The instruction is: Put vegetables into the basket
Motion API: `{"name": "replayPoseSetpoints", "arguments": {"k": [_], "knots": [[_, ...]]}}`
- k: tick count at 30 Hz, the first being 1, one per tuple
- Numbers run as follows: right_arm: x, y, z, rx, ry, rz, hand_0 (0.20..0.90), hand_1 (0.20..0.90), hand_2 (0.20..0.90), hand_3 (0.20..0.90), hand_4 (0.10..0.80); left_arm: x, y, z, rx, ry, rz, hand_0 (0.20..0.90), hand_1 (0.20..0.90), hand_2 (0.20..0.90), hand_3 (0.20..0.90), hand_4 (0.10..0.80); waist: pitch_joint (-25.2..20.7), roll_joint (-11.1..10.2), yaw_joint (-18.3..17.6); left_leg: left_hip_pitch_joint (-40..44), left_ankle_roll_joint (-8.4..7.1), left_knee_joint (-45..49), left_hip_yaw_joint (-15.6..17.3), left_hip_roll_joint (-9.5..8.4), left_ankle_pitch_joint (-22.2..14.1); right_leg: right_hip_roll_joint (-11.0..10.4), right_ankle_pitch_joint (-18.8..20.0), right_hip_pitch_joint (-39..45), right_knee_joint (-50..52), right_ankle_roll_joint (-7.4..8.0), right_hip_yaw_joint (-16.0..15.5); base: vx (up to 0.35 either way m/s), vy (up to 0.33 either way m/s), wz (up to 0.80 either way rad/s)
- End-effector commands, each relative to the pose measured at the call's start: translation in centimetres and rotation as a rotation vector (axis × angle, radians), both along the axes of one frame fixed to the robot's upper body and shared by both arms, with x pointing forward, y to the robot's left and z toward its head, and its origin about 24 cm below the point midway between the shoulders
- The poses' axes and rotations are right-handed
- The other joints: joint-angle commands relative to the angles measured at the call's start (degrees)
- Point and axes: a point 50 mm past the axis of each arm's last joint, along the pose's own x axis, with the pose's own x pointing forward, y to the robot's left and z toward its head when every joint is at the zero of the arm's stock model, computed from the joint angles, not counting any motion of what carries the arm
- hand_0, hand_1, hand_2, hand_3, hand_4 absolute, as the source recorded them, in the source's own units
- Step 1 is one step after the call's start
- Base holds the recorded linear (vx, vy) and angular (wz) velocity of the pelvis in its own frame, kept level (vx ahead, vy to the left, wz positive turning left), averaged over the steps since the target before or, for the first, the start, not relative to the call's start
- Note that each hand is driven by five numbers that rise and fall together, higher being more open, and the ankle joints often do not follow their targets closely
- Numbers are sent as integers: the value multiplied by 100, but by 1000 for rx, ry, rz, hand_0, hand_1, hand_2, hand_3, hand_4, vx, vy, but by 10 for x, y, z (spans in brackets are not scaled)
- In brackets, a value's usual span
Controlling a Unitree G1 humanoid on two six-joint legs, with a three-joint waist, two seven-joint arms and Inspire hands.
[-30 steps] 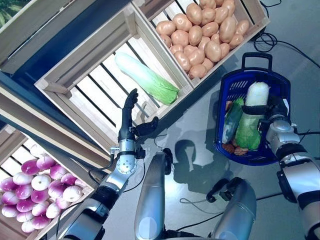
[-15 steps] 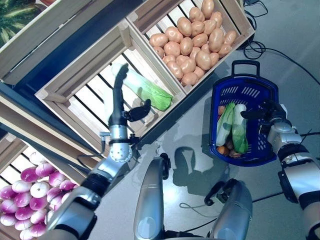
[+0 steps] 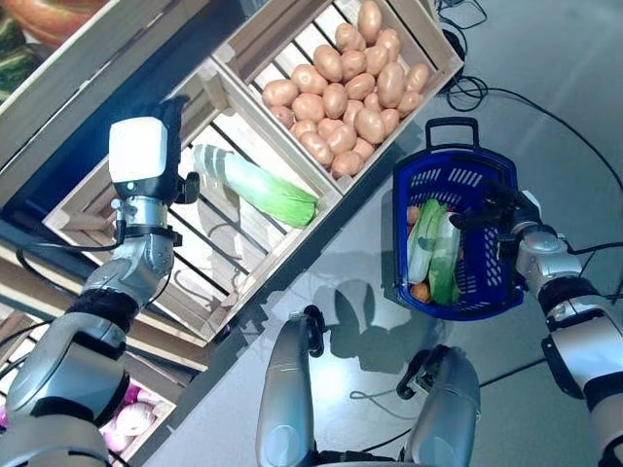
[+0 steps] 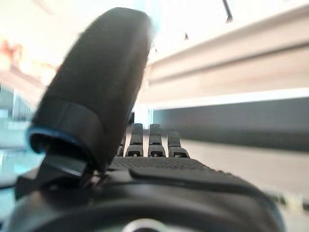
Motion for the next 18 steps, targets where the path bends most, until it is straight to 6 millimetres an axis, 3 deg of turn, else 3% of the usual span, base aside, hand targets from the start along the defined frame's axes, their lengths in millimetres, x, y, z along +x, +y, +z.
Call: {"name": "replayPoseSetpoints", "arguments": {"k": [1,9,14,18], "knots": [[-5,-21,16,-43,-71,7,900,900,900,900,800,7,9,28,-8,-74,66,900,900,900,900,800,-521,71,-7,719,-812,-604,-319,581,-480,-17,601,-219,-515,105,680,22,119,-4],[-4,-23,25,-91,-58,46,900,900,900,900,800,17,5,29,-1,17,90,900,900,900,900,800,-427,82,-231,314,-898,-53,-368,649,-703,-12,482,-671,-201,137,1027,4,120,-7],[-3,-26,32,-126,-57,64,900,900,900,900,800,22,1,55,35,-73,75,900,900,900,900,800,-311,57,-320,-83,-935,354,-360,722,-815,-15,457,-1021,15,149,1133,-27,84,-4],[-3,-27,37,-101,-80,72,900,900,900,900,800,23,-1,66,13,-122,62,900,900,900,900,800,-244,14,-355,-296,-949,573,-376,773,-882,-31,443,-1209,152,147,1157,-32,29,-2]]}}
